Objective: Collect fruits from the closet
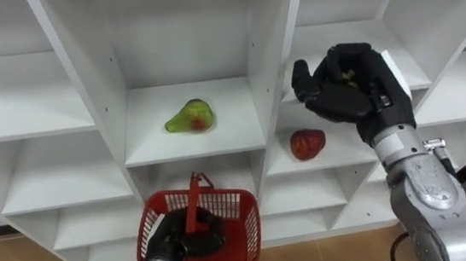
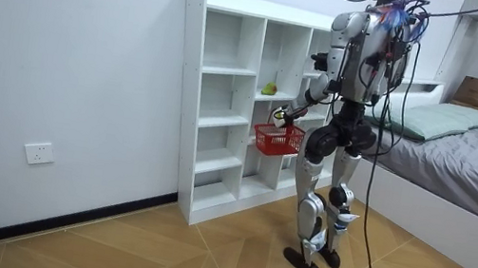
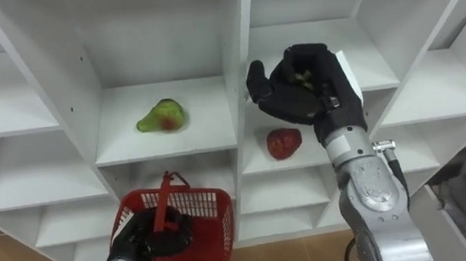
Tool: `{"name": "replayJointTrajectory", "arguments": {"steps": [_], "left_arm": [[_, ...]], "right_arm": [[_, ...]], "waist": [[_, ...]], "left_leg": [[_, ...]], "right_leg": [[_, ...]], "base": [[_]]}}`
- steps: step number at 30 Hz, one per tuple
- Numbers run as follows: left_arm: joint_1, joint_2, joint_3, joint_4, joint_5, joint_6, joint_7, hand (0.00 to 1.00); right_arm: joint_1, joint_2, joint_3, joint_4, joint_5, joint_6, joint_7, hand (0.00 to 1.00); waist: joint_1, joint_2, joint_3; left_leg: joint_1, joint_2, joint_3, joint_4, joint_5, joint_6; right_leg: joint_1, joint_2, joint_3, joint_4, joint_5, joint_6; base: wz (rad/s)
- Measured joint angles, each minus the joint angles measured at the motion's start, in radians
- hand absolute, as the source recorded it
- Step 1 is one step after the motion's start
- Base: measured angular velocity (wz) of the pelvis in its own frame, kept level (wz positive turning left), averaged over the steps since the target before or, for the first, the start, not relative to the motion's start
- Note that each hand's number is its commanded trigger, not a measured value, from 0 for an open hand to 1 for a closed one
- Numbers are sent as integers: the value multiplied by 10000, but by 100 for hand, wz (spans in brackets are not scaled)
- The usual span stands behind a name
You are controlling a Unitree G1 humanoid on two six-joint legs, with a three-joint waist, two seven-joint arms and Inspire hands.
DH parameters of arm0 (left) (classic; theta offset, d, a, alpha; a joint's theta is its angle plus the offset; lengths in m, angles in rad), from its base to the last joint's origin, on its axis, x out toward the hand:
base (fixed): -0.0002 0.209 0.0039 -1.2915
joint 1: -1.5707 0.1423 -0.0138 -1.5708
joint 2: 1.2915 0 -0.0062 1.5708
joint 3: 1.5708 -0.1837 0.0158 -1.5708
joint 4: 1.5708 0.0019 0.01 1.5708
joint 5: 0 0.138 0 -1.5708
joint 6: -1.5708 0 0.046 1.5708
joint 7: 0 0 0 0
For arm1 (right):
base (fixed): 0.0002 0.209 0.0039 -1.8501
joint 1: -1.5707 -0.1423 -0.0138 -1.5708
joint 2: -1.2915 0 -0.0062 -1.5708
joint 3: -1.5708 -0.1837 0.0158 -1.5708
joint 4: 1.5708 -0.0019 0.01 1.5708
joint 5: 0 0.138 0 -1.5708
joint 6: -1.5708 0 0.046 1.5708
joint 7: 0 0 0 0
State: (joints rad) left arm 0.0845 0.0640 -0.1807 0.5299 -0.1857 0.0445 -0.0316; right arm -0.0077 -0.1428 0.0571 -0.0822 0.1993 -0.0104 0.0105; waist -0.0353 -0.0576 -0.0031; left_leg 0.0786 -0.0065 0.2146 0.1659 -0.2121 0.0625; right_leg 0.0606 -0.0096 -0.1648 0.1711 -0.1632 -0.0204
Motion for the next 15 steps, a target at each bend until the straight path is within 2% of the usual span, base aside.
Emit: {"name": "replayJointTrajectory", "arguments": {"steps": [6,15], "left_arm": [[-6,24,-15,1,19,0,11,100],[-25,42,-397,-45,-174,0,202,100]], "right_arm": [[241,34,22,-213,12,2,294,100],[833,45,897,66,374,61,685,100]], "waist": [[-35,0,-11],[-15,5,-9]], "left_leg": [[-89,1,12,5,0,0],[-211,1,28,8,0,0]], "right_leg": [[-92,1,15,9,1,-2],[-210,-2,2,4,2,-1]], "base": [[0],[0]]}}
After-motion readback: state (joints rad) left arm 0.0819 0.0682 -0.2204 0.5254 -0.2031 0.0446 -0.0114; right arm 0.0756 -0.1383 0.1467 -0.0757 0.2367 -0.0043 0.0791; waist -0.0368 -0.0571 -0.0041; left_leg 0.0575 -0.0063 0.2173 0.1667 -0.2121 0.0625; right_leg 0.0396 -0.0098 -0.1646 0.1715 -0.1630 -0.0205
